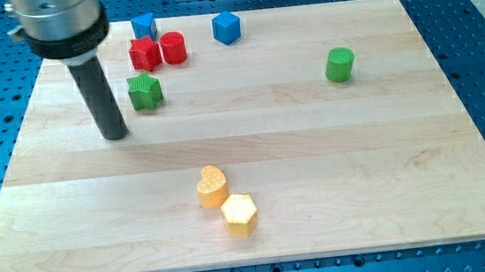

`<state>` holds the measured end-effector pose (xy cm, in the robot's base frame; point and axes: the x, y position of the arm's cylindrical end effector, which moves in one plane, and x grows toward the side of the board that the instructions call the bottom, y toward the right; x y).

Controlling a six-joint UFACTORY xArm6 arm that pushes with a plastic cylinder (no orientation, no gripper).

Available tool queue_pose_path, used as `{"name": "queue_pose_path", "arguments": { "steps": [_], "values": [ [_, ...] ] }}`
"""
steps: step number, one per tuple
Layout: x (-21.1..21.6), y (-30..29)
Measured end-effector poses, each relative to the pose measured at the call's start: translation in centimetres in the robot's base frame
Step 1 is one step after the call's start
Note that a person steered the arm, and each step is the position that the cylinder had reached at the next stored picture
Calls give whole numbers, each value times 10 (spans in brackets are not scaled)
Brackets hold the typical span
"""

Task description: Bring the green star and heart below the red star

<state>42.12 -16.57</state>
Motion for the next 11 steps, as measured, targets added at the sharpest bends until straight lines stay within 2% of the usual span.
{"name": "queue_pose_path", "arguments": {
  "steps": [1, 2, 3, 4, 5, 6, 7, 8, 9, 10, 11],
  "values": [
    [-19, 27],
    [-31, 23],
    [-28, 25],
    [-4, 63],
    [24, 168],
    [104, 200],
    [180, 164],
    [163, 134],
    [106, 127],
    [60, 87],
    [74, 134]
  ]
}}
